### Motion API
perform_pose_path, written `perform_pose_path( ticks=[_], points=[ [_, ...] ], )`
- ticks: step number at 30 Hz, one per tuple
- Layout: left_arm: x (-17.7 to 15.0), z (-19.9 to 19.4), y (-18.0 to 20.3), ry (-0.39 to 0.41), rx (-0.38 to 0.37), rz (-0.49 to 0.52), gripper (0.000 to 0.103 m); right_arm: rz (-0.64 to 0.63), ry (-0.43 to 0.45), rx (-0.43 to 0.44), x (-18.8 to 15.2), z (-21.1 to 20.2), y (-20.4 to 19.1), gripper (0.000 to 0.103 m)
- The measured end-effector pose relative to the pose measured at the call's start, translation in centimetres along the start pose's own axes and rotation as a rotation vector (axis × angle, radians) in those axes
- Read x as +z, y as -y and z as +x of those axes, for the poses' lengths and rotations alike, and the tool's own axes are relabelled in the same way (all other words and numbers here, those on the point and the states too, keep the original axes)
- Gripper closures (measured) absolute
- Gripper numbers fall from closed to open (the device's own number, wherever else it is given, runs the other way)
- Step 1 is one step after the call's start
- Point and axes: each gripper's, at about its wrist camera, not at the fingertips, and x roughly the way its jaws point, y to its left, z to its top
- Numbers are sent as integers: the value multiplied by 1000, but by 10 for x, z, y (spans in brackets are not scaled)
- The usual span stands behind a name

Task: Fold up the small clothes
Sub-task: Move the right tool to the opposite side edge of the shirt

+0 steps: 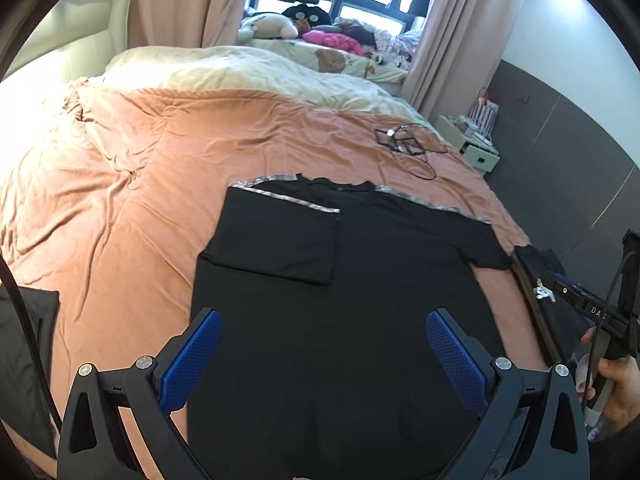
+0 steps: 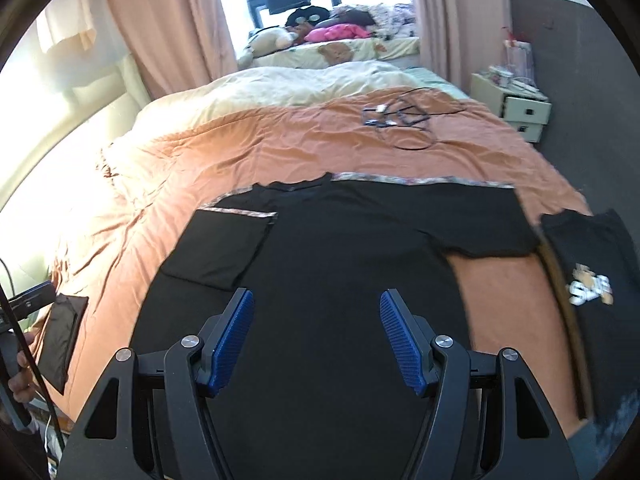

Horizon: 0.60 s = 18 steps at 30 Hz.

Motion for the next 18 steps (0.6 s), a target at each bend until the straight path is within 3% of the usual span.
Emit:
perform_pose_path(
  ticks=[8,16,18],
  points=[
    [-12,-17,41,7,-70,20,0,-28,-18,-89,3,-42,27,39],
    [1,15,74,-4,-108,-8,0,-15,-16,-115,11,-33,69,38],
    [7,29,87,-4,-100,10,1,-14,-23,-142,16,-20,76,16]
  ],
)
